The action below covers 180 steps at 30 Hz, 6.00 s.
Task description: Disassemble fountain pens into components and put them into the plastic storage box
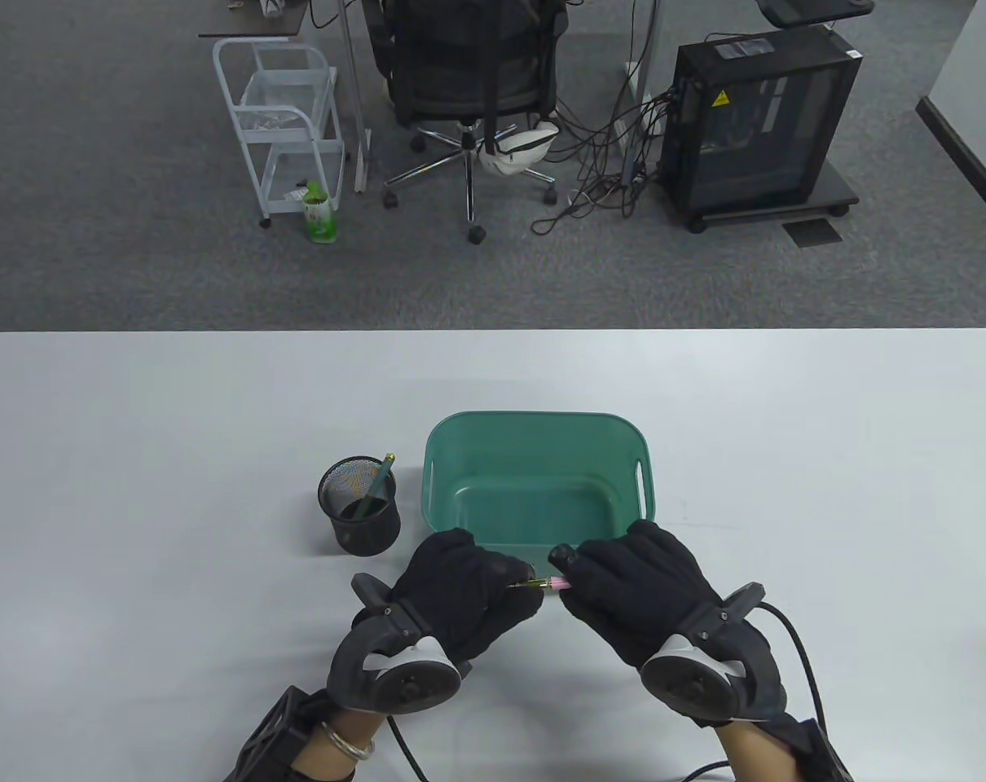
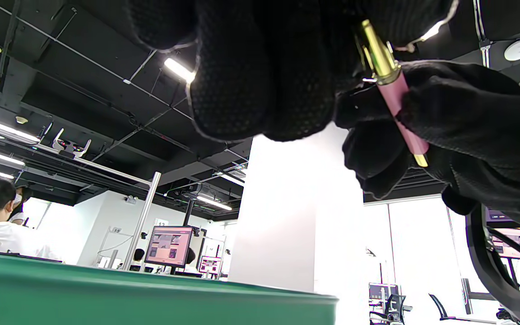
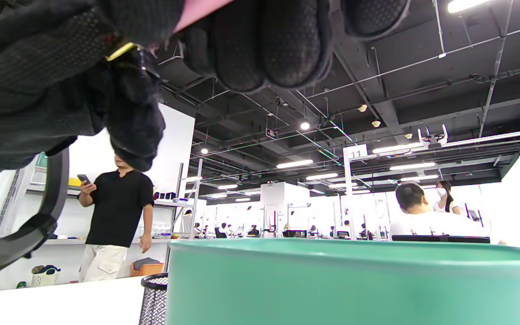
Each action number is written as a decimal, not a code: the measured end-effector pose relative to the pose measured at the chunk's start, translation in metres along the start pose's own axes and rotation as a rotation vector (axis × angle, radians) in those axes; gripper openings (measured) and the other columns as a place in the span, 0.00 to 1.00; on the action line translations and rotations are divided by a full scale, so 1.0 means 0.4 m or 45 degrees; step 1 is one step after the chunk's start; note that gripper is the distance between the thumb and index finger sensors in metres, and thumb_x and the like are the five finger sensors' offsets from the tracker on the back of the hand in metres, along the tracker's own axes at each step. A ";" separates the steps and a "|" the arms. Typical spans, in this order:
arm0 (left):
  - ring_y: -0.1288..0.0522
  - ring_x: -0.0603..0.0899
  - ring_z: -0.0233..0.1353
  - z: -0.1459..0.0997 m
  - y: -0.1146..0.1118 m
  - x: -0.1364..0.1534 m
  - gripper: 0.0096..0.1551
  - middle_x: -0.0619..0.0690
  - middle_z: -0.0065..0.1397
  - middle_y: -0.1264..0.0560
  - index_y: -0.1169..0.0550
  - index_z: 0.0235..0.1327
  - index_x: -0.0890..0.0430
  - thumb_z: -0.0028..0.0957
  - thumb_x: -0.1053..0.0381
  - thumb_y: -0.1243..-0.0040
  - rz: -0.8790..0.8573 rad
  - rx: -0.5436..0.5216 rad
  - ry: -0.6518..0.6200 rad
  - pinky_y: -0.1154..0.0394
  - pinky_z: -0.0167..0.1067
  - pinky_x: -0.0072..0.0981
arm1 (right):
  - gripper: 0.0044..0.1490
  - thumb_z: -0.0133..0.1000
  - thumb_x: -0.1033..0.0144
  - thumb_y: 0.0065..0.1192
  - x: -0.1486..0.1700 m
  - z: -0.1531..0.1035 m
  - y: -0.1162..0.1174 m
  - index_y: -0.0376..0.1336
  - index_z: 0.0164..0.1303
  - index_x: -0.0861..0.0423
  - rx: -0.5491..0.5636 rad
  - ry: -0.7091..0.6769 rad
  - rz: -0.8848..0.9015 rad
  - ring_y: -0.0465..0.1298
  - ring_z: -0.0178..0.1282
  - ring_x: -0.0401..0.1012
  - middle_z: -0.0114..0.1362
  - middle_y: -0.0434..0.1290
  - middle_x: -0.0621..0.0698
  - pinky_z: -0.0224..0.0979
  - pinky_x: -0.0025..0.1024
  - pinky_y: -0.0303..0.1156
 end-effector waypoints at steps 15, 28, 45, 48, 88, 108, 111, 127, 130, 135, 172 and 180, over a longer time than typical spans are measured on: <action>0.17 0.55 0.59 -0.002 -0.002 0.006 0.32 0.50 0.60 0.15 0.21 0.64 0.56 0.67 0.33 0.52 -0.004 0.043 0.004 0.32 0.73 0.54 | 0.28 0.60 0.46 0.57 0.000 0.000 0.001 0.70 0.68 0.41 -0.003 0.002 -0.002 0.76 0.63 0.38 0.66 0.76 0.42 0.81 0.48 0.64; 0.20 0.55 0.66 -0.001 -0.004 -0.001 0.32 0.50 0.70 0.20 0.29 0.73 0.55 0.65 0.35 0.44 0.030 0.064 -0.004 0.36 0.78 0.55 | 0.28 0.60 0.46 0.57 0.003 0.001 0.003 0.70 0.68 0.41 -0.010 0.006 -0.007 0.76 0.63 0.38 0.66 0.76 0.42 0.81 0.48 0.64; 0.17 0.53 0.60 0.001 -0.003 -0.003 0.25 0.49 0.62 0.16 0.23 0.63 0.56 0.67 0.39 0.44 0.042 0.049 0.001 0.33 0.75 0.53 | 0.28 0.60 0.46 0.57 0.004 0.002 0.003 0.70 0.68 0.42 -0.011 0.011 -0.011 0.76 0.63 0.38 0.66 0.76 0.42 0.81 0.48 0.64; 0.17 0.53 0.59 0.000 -0.003 -0.003 0.25 0.49 0.60 0.15 0.22 0.62 0.56 0.68 0.38 0.47 0.041 0.039 -0.004 0.33 0.74 0.53 | 0.28 0.60 0.46 0.57 0.005 0.001 0.002 0.70 0.69 0.42 -0.005 0.011 -0.007 0.76 0.63 0.38 0.66 0.76 0.42 0.81 0.48 0.64; 0.24 0.57 0.73 -0.003 -0.005 0.001 0.37 0.52 0.76 0.24 0.32 0.80 0.53 0.66 0.33 0.47 0.028 0.067 -0.021 0.41 0.81 0.59 | 0.28 0.60 0.46 0.57 0.012 -0.003 -0.002 0.70 0.69 0.41 0.005 0.020 -0.019 0.76 0.63 0.38 0.66 0.76 0.42 0.81 0.48 0.64; 0.20 0.55 0.64 -0.001 -0.010 -0.002 0.24 0.50 0.65 0.18 0.22 0.64 0.55 0.69 0.39 0.49 0.039 0.080 -0.015 0.34 0.76 0.53 | 0.28 0.60 0.46 0.57 0.008 -0.003 0.001 0.70 0.69 0.41 -0.002 0.012 -0.015 0.76 0.63 0.38 0.66 0.76 0.42 0.81 0.48 0.64; 0.19 0.55 0.62 -0.001 -0.009 0.000 0.25 0.50 0.63 0.16 0.21 0.62 0.55 0.69 0.39 0.51 0.029 0.079 -0.013 0.33 0.75 0.53 | 0.28 0.60 0.46 0.57 0.007 -0.002 0.002 0.70 0.69 0.42 -0.004 0.010 -0.013 0.76 0.63 0.38 0.66 0.76 0.42 0.81 0.48 0.64; 0.14 0.53 0.47 -0.001 -0.008 0.008 0.30 0.48 0.46 0.11 0.13 0.44 0.56 0.69 0.38 0.58 0.005 0.064 -0.004 0.26 0.64 0.50 | 0.28 0.60 0.46 0.57 0.002 -0.001 0.006 0.70 0.69 0.41 -0.012 0.001 -0.008 0.76 0.63 0.38 0.66 0.76 0.43 0.81 0.48 0.64; 0.13 0.53 0.46 -0.001 -0.007 0.009 0.31 0.48 0.45 0.10 0.13 0.43 0.55 0.69 0.38 0.59 0.001 0.058 -0.002 0.25 0.63 0.50 | 0.28 0.60 0.46 0.57 0.000 -0.001 0.006 0.70 0.69 0.41 -0.013 -0.001 -0.008 0.76 0.63 0.38 0.66 0.76 0.42 0.81 0.48 0.64; 0.13 0.53 0.47 -0.002 -0.006 0.011 0.31 0.48 0.45 0.10 0.13 0.43 0.55 0.69 0.38 0.59 -0.002 0.056 0.002 0.25 0.64 0.50 | 0.28 0.60 0.46 0.57 0.000 -0.001 0.005 0.70 0.69 0.41 -0.011 -0.001 -0.010 0.76 0.63 0.38 0.66 0.76 0.43 0.81 0.48 0.64; 0.20 0.54 0.65 -0.002 -0.011 0.002 0.24 0.50 0.69 0.21 0.27 0.69 0.53 0.69 0.39 0.47 0.028 0.095 -0.018 0.33 0.75 0.53 | 0.28 0.60 0.46 0.57 0.007 -0.001 0.002 0.70 0.69 0.41 -0.009 0.011 -0.021 0.76 0.63 0.38 0.66 0.76 0.43 0.81 0.48 0.64; 0.19 0.54 0.62 -0.002 -0.012 0.001 0.24 0.50 0.65 0.18 0.25 0.66 0.55 0.69 0.40 0.49 0.023 0.093 -0.022 0.31 0.73 0.53 | 0.28 0.60 0.46 0.57 0.006 -0.001 0.002 0.70 0.69 0.41 -0.009 0.009 -0.020 0.76 0.63 0.38 0.66 0.76 0.43 0.81 0.48 0.64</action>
Point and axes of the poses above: the tracker on the back of each hand, its own x axis roughly to the little-finger side, its own z axis roughly from the wrist to the fingertips, y = z × x, the point moved 1 cm from there along z, roughly from the wrist to the fingertips
